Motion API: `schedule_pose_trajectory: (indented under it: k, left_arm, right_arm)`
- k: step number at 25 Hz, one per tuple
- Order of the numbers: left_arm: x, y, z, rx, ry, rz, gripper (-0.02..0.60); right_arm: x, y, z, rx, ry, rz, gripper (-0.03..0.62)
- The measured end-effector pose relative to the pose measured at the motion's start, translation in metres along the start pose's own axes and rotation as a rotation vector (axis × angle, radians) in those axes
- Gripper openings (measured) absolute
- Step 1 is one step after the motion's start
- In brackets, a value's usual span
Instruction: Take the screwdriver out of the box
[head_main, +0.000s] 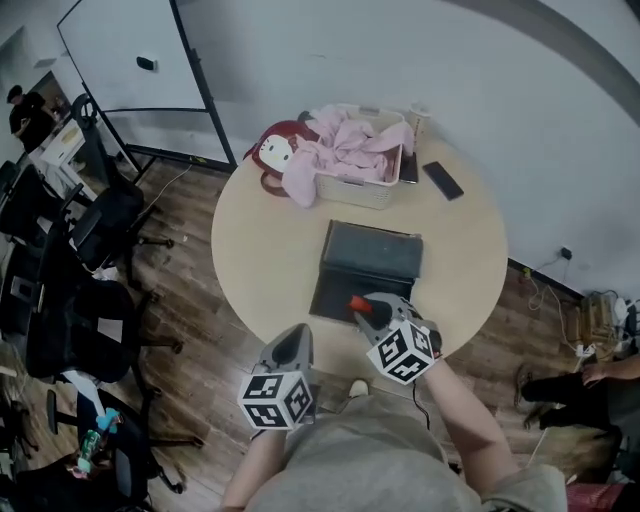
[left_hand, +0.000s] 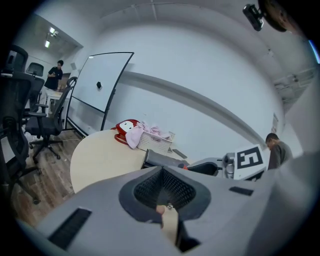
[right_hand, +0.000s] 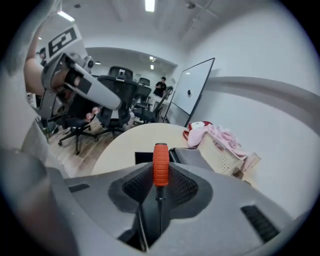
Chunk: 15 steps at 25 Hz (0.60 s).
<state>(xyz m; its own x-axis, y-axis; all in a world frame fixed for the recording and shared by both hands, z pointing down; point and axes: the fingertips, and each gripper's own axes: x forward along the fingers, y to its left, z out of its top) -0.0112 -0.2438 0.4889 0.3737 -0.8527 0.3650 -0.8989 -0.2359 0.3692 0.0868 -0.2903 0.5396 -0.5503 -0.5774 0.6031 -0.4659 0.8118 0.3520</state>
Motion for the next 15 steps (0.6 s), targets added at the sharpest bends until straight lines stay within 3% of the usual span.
schedule_pose_trajectory:
  k: [7, 15]
  left_arm:
    - [-0.025, -0.004, -0.003, 0.046, 0.026, -0.098, 0.003]
    - [-0.064, -0.007, -0.014, 0.062, 0.034, -0.173, 0.003]
  right_arm:
    - [-0.056, 0.008, 0.031, 0.221, -0.117, -0.209, 0.084]
    - [-0.114, 0.041, 0.055, 0.38, -0.223, -0.377, 0.084]
